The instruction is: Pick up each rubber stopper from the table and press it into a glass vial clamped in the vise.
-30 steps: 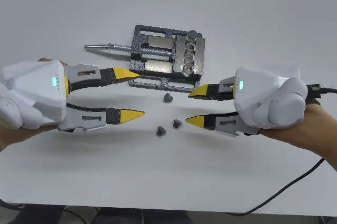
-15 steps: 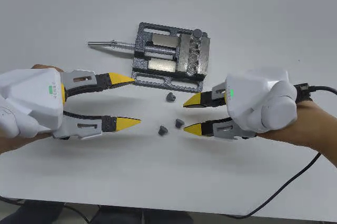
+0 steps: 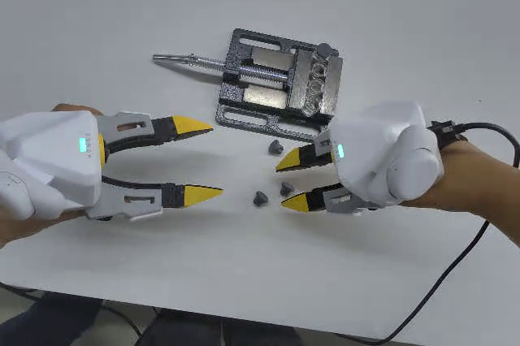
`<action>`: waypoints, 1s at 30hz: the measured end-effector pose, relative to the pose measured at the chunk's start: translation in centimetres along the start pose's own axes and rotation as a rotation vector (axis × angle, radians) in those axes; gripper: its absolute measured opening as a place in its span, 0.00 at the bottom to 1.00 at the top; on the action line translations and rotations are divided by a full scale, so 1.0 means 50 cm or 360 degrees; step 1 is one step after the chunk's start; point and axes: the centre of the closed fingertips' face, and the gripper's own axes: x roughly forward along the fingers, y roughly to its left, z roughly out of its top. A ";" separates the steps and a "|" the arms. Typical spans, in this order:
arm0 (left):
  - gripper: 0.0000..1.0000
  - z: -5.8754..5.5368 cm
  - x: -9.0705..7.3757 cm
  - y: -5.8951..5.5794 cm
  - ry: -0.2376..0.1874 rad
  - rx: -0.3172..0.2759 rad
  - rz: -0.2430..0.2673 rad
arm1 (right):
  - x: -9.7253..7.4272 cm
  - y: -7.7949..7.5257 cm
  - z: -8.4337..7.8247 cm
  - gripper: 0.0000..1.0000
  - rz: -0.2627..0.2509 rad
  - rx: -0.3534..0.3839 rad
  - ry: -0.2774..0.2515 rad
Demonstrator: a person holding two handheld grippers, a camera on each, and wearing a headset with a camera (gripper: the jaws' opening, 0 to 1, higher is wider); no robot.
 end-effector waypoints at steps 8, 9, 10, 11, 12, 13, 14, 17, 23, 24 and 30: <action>0.40 -0.004 -0.006 -0.010 -0.0002 -0.0018 0.0033 | 0.022 0.010 0.004 0.25 0.0099 -0.0199 0.0008; 0.40 -0.005 -0.007 -0.011 -0.0003 -0.0019 0.0036 | 0.023 0.010 0.005 0.25 0.0107 -0.0208 0.0009; 0.40 -0.005 -0.007 -0.011 -0.0004 -0.0020 0.0040 | 0.024 0.009 0.005 0.24 0.0108 -0.0215 0.0010; 0.40 -0.005 -0.008 -0.012 -0.0003 -0.0022 0.0043 | 0.025 0.007 0.005 0.24 0.0110 -0.0224 0.0010; 0.40 -0.005 -0.008 -0.012 -0.0003 -0.0022 0.0045 | 0.025 0.007 0.005 0.24 0.0114 -0.0232 0.0009; 0.40 -0.006 -0.008 -0.013 -0.0003 -0.0022 0.0048 | 0.026 0.006 0.005 0.24 0.0121 -0.0236 0.0010; 0.40 -0.006 -0.008 -0.013 -0.0002 -0.0023 0.0051 | 0.027 0.005 0.005 0.23 0.0123 -0.0242 0.0013; 0.40 -0.006 -0.008 -0.016 -0.0005 -0.0028 0.0055 | 0.030 0.006 0.002 0.22 0.0141 -0.0274 0.0022; 0.40 -0.007 -0.006 -0.018 -0.0003 -0.0032 0.0060 | 0.038 0.007 0.000 0.21 0.0183 -0.0360 0.0041; 0.40 -0.007 -0.006 -0.018 -0.0003 -0.0033 0.0061 | 0.039 0.008 0.000 0.21 0.0192 -0.0374 0.0038; 0.39 -0.008 -0.004 -0.019 -0.0001 -0.0036 0.0065 | 0.043 0.008 0.003 0.19 0.0230 -0.0456 0.0038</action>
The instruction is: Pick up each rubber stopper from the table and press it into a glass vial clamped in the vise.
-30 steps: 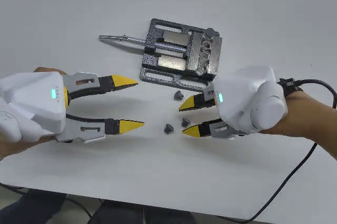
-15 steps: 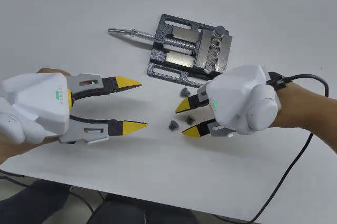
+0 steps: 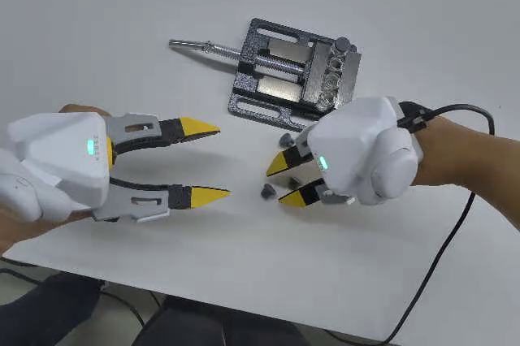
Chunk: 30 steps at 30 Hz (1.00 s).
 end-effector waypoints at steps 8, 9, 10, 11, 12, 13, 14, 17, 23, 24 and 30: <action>0.39 -0.001 -0.003 0.003 -0.0004 -0.0005 0.0007 | 0.007 0.001 0.001 0.18 0.0049 -0.0044 0.0006; 0.39 -0.001 -0.003 0.003 -0.0003 -0.0005 0.0008 | 0.009 0.002 0.001 0.18 0.0053 -0.0048 0.0011; 0.39 -0.001 -0.003 0.003 -0.0004 -0.0004 0.0009 | 0.010 0.002 0.002 0.18 0.0058 -0.0047 0.0009; 0.39 -0.001 -0.004 0.003 -0.0006 -0.0007 0.0009 | 0.012 0.002 0.002 0.17 0.0061 -0.0054 0.0009; 0.39 -0.001 -0.004 0.003 -0.0006 -0.0007 0.0010 | 0.014 0.002 0.002 0.17 0.0065 -0.0065 0.0009; 0.39 -0.001 -0.005 0.003 -0.0006 -0.0007 0.0010 | 0.015 0.002 0.002 0.17 0.0067 -0.0068 0.0014; 0.39 -0.002 -0.005 0.003 -0.0007 -0.0008 0.0011 | 0.016 0.002 0.001 0.17 0.0071 -0.0068 0.0017; 0.39 -0.003 -0.005 0.003 -0.0007 -0.0011 0.0011 | 0.018 0.001 -0.001 0.16 0.0074 -0.0080 0.0020; 0.39 -0.004 -0.006 0.004 -0.0009 -0.0016 0.0015 | 0.021 0.004 -0.006 0.12 0.0085 -0.0104 0.0033; 0.39 -0.003 -0.006 0.004 -0.0011 -0.0018 0.0015 | 0.021 0.005 -0.006 0.12 0.0085 -0.0109 0.0033; 0.38 -0.003 -0.003 0.004 -0.0010 -0.0020 0.0010 | 0.019 0.004 -0.006 0.11 0.0069 -0.0095 0.0009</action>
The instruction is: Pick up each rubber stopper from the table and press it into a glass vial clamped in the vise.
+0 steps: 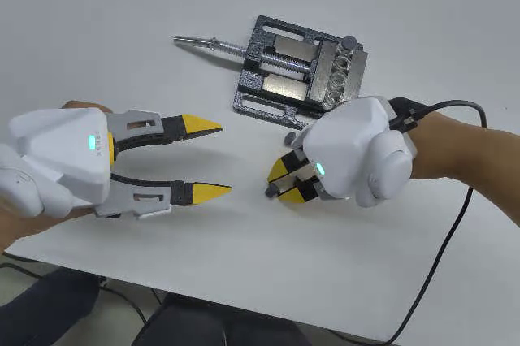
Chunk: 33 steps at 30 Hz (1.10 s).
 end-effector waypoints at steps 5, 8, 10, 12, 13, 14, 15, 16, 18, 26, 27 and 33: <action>0.38 0.000 0.003 0.001 0.0001 0.0002 -0.0003 | -0.001 -0.001 0.000 0.11 -0.0018 0.0065 -0.0029; 0.38 -0.001 0.004 0.002 0.0003 0.0001 -0.0004 | -0.002 -0.001 -0.001 0.11 -0.0030 0.0088 -0.0038; 0.38 -0.002 0.004 0.002 0.0005 0.0000 -0.0005 | -0.004 -0.002 -0.002 0.11 -0.0037 0.0101 -0.0038; 0.38 -0.002 0.005 0.003 0.0008 0.0000 -0.0005 | -0.007 -0.004 -0.001 0.11 -0.0045 0.0115 -0.0045; 0.38 -0.003 0.005 0.003 0.0009 0.0000 -0.0006 | -0.008 -0.006 -0.001 0.11 -0.0050 0.0119 -0.0048; 0.38 -0.003 0.006 0.003 0.0008 0.0000 -0.0008 | -0.010 -0.007 0.000 0.11 -0.0052 0.0126 -0.0051; 0.38 -0.002 0.007 0.003 0.0008 0.0002 -0.0009 | -0.012 -0.010 0.000 0.11 -0.0059 0.0149 -0.0054; 0.38 -0.002 0.007 0.003 0.0008 0.0003 -0.0009 | -0.013 -0.012 0.000 0.11 -0.0066 0.0150 -0.0055; 0.38 -0.001 0.009 0.003 0.0007 0.0006 -0.0012 | -0.019 -0.017 0.002 0.11 -0.0083 0.0165 -0.0056; 0.38 0.009 0.017 0.004 -0.0006 0.0023 -0.0014 | -0.050 -0.032 0.009 0.11 -0.0141 0.0260 -0.0060; 0.37 0.011 0.018 0.004 -0.0009 0.0027 -0.0017 | -0.055 -0.034 0.008 0.11 -0.0153 0.0262 -0.0052; 0.36 0.020 0.029 0.006 -0.0018 0.0065 -0.0016 | -0.077 -0.043 0.008 0.11 -0.0213 0.0291 -0.0017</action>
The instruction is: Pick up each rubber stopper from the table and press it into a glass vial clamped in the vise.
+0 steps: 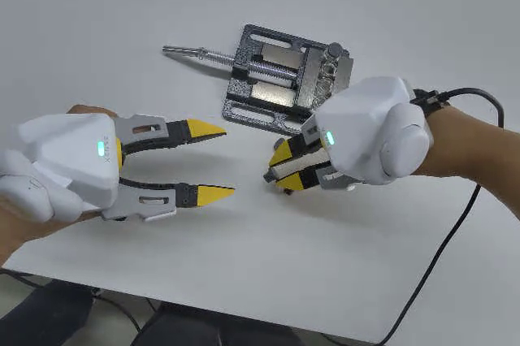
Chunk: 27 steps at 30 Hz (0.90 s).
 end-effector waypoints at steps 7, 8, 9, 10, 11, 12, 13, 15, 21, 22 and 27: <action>0.35 0.015 0.017 0.004 -0.0013 0.0072 0.0004 | -0.031 -0.017 0.001 0.11 -0.0097 0.0081 0.0042; 0.35 0.017 0.020 0.004 -0.0018 0.0074 -0.0006 | -0.037 -0.016 0.003 0.11 -0.0099 0.0086 0.0037; 0.35 0.020 0.023 0.004 -0.0020 0.0083 -0.0010 | -0.043 -0.020 0.002 0.11 -0.0119 0.0105 0.0044; 0.34 0.021 0.026 0.004 -0.0020 0.0090 -0.0014 | -0.047 -0.021 0.001 0.11 -0.0129 0.0111 0.0049; 0.34 0.023 0.028 0.005 -0.0023 0.0092 -0.0019 | -0.050 -0.021 0.000 0.11 -0.0132 0.0112 0.0053; 0.34 0.026 0.032 0.006 -0.0029 0.0097 -0.0026 | -0.055 -0.024 -0.003 0.11 -0.0150 0.0117 0.0069; 0.34 0.028 0.034 0.007 -0.0030 0.0103 -0.0028 | -0.058 -0.025 -0.004 0.11 -0.0160 0.0123 0.0072; 0.34 0.033 0.040 0.009 -0.0040 0.0116 -0.0037 | -0.064 -0.028 -0.008 0.11 -0.0175 0.0146 0.0084; 0.34 0.040 0.058 0.021 -0.0047 0.0152 -0.0052 | -0.078 -0.034 -0.016 0.11 -0.0214 0.0211 0.0129; 0.34 0.042 0.062 0.023 -0.0053 0.0153 -0.0059 | -0.081 -0.037 -0.016 0.11 -0.0227 0.0217 0.0135; 0.33 0.050 0.074 0.033 -0.0071 0.0171 -0.0072 | -0.093 -0.047 -0.015 0.11 -0.0263 0.0287 0.0156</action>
